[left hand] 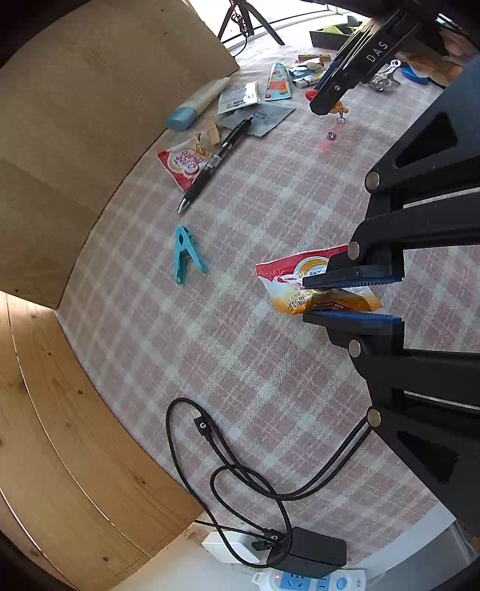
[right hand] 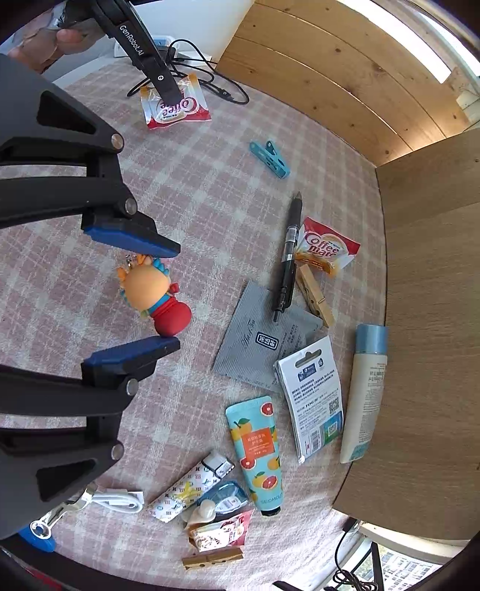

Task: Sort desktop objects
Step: 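Carry the sachet and toy figure over the black tray and release them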

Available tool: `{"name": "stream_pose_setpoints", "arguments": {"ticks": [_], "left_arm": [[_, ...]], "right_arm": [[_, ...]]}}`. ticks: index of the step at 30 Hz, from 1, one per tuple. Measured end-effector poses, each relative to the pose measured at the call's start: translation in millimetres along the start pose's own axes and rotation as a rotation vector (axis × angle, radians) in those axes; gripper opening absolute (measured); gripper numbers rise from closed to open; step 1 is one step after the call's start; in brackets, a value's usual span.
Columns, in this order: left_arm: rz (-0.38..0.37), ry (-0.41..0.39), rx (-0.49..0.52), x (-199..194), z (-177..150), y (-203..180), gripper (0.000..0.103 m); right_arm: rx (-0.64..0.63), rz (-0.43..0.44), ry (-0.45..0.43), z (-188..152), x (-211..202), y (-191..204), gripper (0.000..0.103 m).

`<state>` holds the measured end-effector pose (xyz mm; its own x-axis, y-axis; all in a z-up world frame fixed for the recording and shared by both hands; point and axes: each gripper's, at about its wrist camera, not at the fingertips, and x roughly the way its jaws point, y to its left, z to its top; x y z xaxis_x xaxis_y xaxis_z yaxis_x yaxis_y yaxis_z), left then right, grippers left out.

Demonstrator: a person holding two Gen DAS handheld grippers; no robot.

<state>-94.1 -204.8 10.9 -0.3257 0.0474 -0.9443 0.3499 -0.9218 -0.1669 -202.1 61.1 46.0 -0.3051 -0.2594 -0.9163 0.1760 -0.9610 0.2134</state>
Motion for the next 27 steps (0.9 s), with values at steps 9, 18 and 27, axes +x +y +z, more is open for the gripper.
{"name": "stream_pose_setpoints", "arguments": {"ticks": [9, 18, 27], "left_arm": [[-0.057, -0.04, 0.141, -21, 53, -111, 0.01], [-0.167, -0.057, 0.314, -55, 1, -235, 0.01], [-0.274, -0.047, 0.507, -64, -65, -370, 0.01]], "right_arm": [[0.062, -0.024, -0.089, -2, -44, -35, 0.043], [0.158, -0.109, -0.183, -34, -120, -123, 0.043], [0.293, -0.216, -0.238, -82, -188, -238, 0.043]]}}
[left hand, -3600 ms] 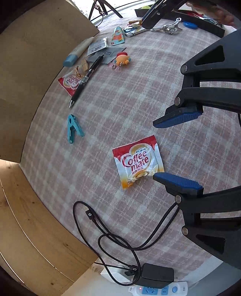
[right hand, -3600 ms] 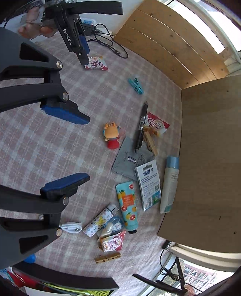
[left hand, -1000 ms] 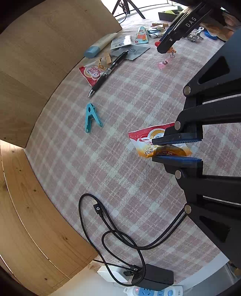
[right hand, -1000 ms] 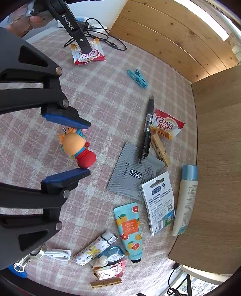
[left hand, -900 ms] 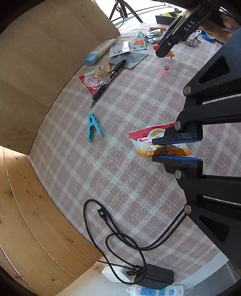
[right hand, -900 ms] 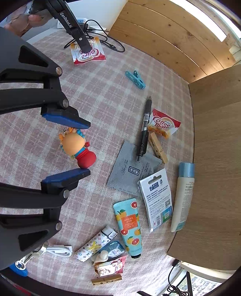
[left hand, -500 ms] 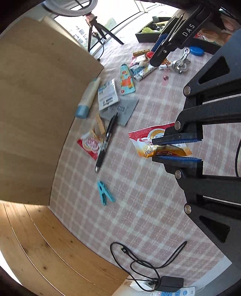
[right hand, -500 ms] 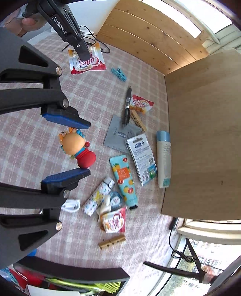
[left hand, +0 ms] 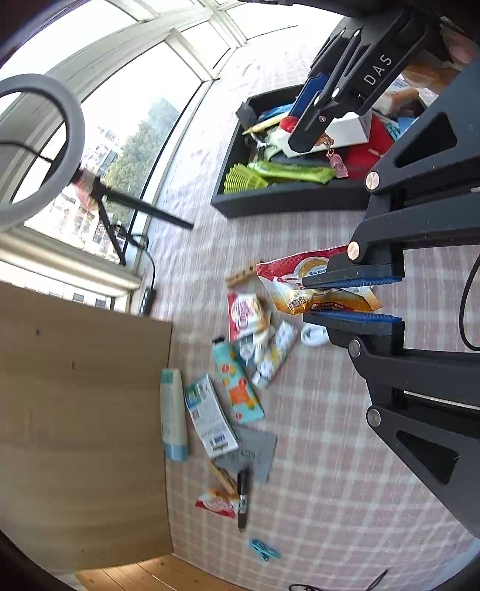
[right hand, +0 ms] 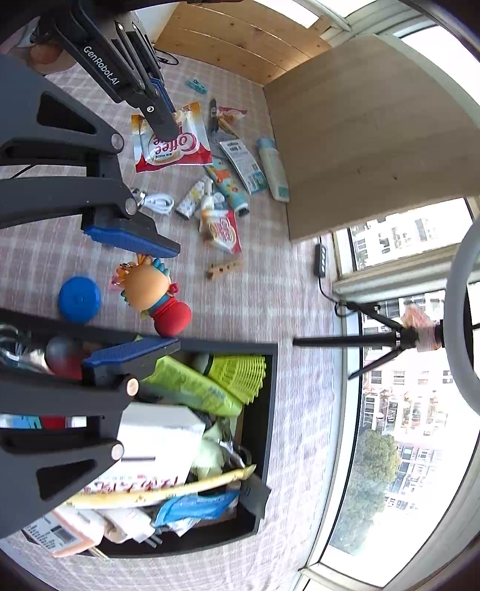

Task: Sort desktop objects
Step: 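Carry the sachet and toy figure over the black tray and release them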

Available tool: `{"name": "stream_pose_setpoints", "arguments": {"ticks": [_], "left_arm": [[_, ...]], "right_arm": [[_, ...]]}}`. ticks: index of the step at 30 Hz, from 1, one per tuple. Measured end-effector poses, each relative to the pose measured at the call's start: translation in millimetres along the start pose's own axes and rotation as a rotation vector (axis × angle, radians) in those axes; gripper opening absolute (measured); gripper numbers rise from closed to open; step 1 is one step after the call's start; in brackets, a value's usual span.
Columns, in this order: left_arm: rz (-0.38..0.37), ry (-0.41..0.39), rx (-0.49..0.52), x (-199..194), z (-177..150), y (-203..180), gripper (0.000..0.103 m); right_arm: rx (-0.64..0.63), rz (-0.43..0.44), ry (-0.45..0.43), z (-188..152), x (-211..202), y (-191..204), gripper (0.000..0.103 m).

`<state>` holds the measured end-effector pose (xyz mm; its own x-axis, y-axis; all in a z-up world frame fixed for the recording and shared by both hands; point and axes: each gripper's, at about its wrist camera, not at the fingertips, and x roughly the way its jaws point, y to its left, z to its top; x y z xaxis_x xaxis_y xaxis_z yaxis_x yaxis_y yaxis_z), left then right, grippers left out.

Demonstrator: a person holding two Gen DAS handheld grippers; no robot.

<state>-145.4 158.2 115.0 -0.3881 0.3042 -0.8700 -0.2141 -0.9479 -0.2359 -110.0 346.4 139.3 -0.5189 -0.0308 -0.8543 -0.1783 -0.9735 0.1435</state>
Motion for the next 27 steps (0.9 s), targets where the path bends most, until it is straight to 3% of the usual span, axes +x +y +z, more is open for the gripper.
{"name": "stream_pose_setpoints", "arguments": {"ticks": [8, 15, 16, 17, 18, 19, 21, 27], "left_arm": [[-0.076, 0.013, 0.135, 18, 6, -116, 0.01], [-0.129, 0.015, 0.227, 26, 12, -187, 0.011], [-0.144, 0.01, 0.236, 26, 13, -194, 0.016], [-0.148, 0.016, 0.246, 27, 14, -200, 0.041], [-0.147, 0.017, 0.253, 27, 15, -204, 0.055], [-0.144, -0.001, 0.26, 26, 15, -207, 0.06], [-0.108, -0.016, 0.28, 25, 15, -211, 0.059], [-0.1, 0.015, 0.249, 33, 16, -197, 0.055]], "right_arm": [[0.118, -0.07, -0.022, -3, -24, -106, 0.043], [0.187, -0.084, -0.044, -5, -38, -161, 0.044], [0.191, -0.072, -0.049, -5, -40, -165, 0.044], [0.198, -0.067, -0.048, -4, -41, -169, 0.045], [0.207, -0.07, -0.045, -3, -42, -172, 0.046], [0.214, -0.074, -0.045, -3, -44, -175, 0.048], [0.215, -0.081, -0.051, -1, -46, -178, 0.049], [0.217, -0.075, -0.046, -2, -44, -178, 0.049]]}}
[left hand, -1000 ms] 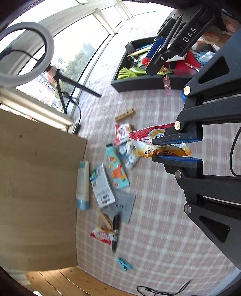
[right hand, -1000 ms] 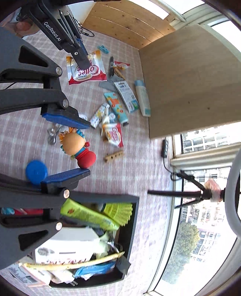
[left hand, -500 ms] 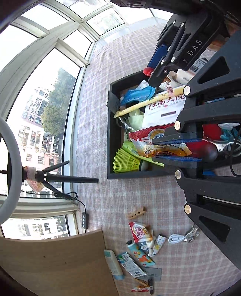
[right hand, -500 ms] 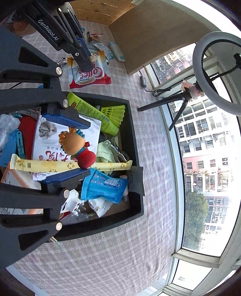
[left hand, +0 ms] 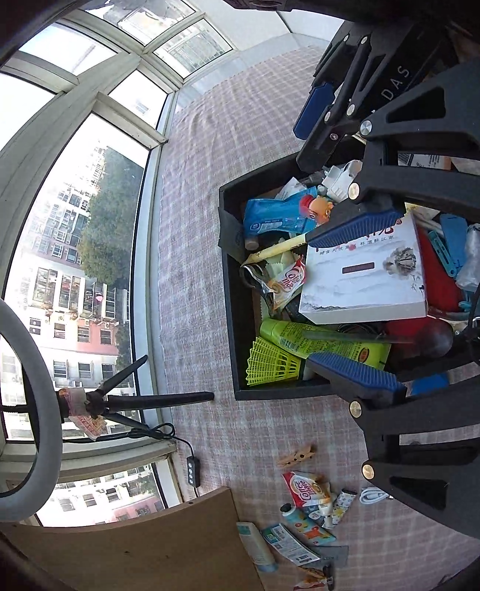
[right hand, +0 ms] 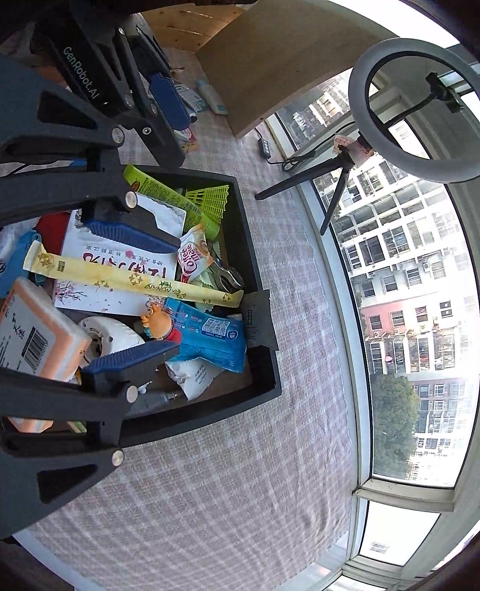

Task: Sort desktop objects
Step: 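Carry the sachet and toy figure over the black tray and release them, then grasp the blue clothespin with the left gripper while right grasps the wooden clothespin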

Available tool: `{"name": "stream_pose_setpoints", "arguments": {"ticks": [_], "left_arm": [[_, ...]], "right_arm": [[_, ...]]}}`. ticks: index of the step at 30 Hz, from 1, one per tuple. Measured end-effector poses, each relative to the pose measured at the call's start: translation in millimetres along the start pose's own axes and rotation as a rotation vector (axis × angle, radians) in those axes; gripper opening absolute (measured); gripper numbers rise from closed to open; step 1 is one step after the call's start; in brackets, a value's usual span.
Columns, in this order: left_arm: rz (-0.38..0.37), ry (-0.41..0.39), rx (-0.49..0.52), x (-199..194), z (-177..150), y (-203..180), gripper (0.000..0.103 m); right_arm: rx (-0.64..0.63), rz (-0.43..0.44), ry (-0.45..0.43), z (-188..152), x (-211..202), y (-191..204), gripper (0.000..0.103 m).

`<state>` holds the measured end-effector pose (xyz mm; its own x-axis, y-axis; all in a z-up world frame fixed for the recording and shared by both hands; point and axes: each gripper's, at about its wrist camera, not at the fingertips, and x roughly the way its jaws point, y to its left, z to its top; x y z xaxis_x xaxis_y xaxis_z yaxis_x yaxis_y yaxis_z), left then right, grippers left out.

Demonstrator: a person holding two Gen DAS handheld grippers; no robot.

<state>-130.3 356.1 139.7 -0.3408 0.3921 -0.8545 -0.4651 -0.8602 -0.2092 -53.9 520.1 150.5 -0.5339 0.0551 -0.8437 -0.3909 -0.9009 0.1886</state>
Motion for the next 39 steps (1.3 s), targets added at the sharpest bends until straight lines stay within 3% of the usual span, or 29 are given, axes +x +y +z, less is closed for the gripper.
{"name": "stream_pose_setpoints", "arguments": {"ticks": [10, 17, 31, 39], "left_arm": [[0.029, 0.016, -0.045, -7, -20, 32, 0.054], [0.074, 0.019, -0.084, -20, -37, 77, 0.054], [0.213, 0.021, -0.253, -58, -76, 238, 0.054], [0.277, 0.023, -0.375, -76, -99, 339, 0.054]], "right_arm": [[-0.034, 0.026, 0.019, -13, 6, 27, 0.049], [-0.075, 0.065, 0.027, -22, 11, 64, 0.049], [-0.179, 0.114, 0.07, -40, 40, 180, 0.049], [-0.193, 0.114, 0.111, -38, 74, 227, 0.048]]}}
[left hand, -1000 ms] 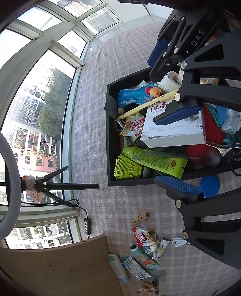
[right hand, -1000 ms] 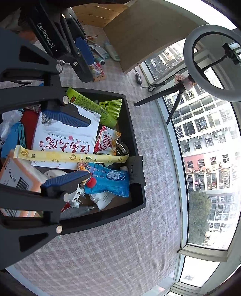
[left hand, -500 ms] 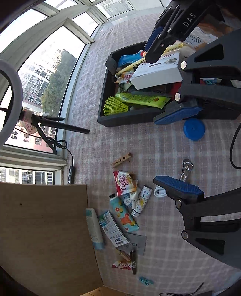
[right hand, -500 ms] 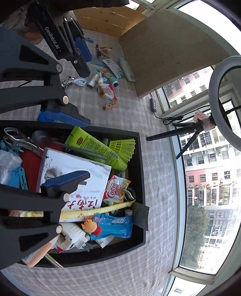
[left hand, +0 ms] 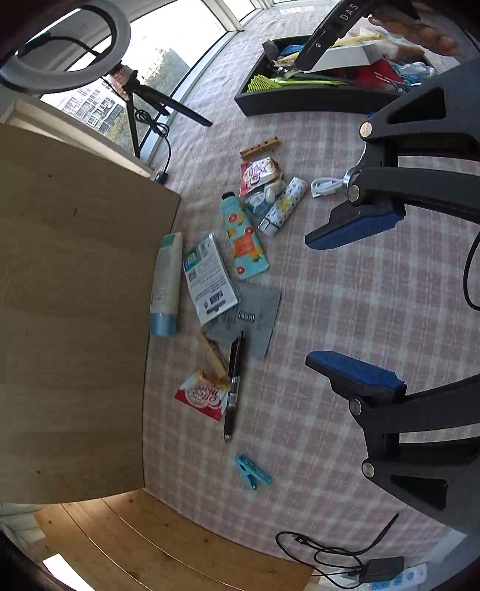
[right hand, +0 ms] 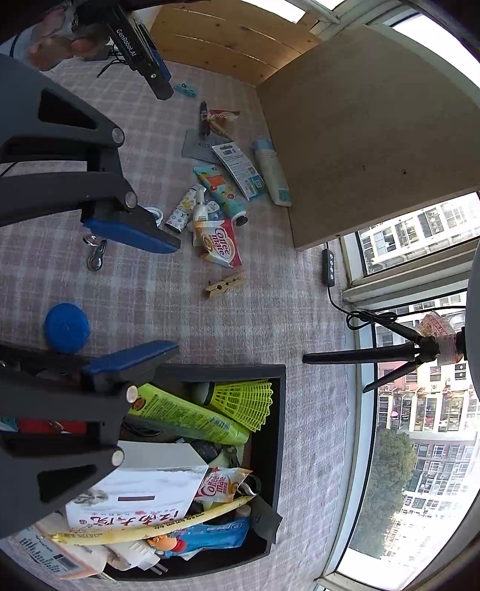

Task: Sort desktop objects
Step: 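Grasp the blue clothespin with the left gripper while right grasps the wooden clothespin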

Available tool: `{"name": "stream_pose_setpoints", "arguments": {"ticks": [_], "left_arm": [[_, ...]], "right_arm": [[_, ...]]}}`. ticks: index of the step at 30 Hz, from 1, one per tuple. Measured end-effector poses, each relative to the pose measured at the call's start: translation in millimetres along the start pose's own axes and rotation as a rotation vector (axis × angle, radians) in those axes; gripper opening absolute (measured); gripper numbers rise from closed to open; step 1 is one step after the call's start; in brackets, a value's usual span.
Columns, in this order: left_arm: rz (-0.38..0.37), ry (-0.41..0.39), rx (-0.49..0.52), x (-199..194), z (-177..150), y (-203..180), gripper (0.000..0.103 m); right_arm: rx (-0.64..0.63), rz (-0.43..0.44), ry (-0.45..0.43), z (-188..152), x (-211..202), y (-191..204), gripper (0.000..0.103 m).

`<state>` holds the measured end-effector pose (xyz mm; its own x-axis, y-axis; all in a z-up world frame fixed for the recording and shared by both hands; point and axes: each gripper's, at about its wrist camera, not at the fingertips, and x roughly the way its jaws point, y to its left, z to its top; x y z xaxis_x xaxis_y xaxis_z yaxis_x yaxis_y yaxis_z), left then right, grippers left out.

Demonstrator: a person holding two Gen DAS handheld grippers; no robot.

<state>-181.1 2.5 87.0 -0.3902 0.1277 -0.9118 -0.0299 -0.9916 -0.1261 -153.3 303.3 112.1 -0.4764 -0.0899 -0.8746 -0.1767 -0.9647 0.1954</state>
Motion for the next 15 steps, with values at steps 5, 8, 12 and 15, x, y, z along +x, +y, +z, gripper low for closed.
{"name": "stream_pose_setpoints", "arguments": {"ticks": [5, 8, 12, 15], "left_arm": [[0.028, 0.0, -0.037, 10, 11, 50, 0.054], [0.052, -0.005, -0.031, 19, 19, 79, 0.054], [0.096, -0.001, -0.04, 35, 32, 122, 0.055], [0.131, 0.006, -0.028, 48, 40, 147, 0.056]], "right_arm": [[-0.012, -0.02, 0.036, 8, 28, 14, 0.045], [-0.026, -0.033, 0.061, 13, 45, 21, 0.042], [-0.061, -0.069, 0.082, 21, 63, 25, 0.042], [-0.059, -0.08, 0.098, 29, 76, 21, 0.042]]}}
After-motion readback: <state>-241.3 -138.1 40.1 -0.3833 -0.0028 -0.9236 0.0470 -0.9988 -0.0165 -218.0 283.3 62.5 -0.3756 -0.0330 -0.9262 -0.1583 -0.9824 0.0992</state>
